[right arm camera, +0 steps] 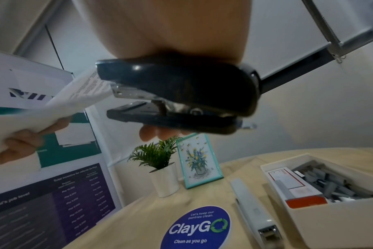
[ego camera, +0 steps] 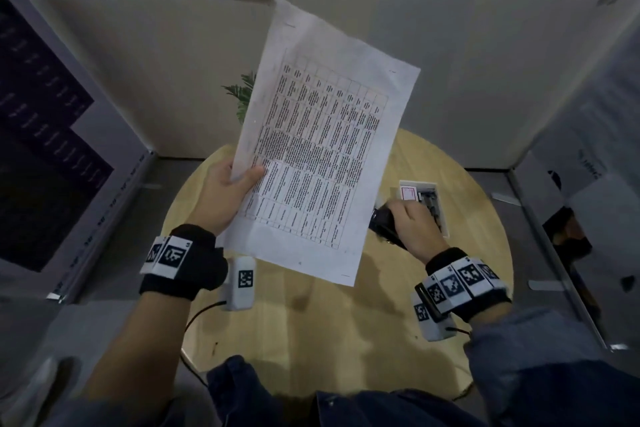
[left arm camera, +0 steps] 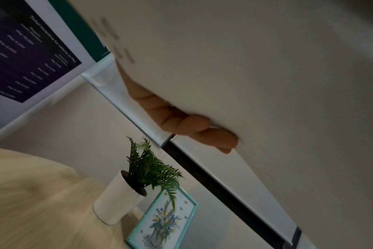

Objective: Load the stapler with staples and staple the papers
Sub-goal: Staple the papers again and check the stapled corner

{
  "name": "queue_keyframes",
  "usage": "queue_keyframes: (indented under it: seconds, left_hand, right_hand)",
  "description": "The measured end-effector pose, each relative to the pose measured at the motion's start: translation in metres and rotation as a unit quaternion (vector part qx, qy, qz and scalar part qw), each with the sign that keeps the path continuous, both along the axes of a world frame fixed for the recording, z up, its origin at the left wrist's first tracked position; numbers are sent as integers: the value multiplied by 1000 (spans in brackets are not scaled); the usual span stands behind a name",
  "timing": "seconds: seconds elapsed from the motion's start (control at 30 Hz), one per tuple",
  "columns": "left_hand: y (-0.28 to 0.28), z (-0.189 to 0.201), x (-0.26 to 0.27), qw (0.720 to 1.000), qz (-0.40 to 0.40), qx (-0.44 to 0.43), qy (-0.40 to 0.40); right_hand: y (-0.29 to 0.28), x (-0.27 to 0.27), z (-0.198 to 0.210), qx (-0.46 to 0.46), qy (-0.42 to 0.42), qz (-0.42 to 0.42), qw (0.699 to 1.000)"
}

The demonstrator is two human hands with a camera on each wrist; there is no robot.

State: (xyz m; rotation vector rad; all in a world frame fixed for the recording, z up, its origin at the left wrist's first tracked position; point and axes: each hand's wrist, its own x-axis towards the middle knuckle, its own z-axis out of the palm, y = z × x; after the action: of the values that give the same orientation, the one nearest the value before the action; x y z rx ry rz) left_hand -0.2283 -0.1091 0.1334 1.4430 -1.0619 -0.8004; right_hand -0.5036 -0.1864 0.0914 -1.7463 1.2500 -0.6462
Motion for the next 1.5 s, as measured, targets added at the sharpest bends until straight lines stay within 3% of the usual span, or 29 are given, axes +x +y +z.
queue_keyframes:
  seconds: [0.1,0.47,0.9,1.23,1.5]
  left_hand:
    - [0,-1,1,1000,3,2,-1]
    - [-8,6,-4,999,-20,34,-16]
    - [-14,9,-12,999,-22,37,-16]
    - [-12,8,-12,998,-18,42,-32]
    - [-13,7,-18,999,-28,34,-30]
  right_hand:
    - [0,1,-1,13,-25,11,1000]
    - [2,10,6,-60,13,71,996]
    - [-3,17,-12,-37,-11,-12,999]
    - [-9,15,-24,-20,-14,-18,1000]
    - [0,15,-20,-97,80,-37,991]
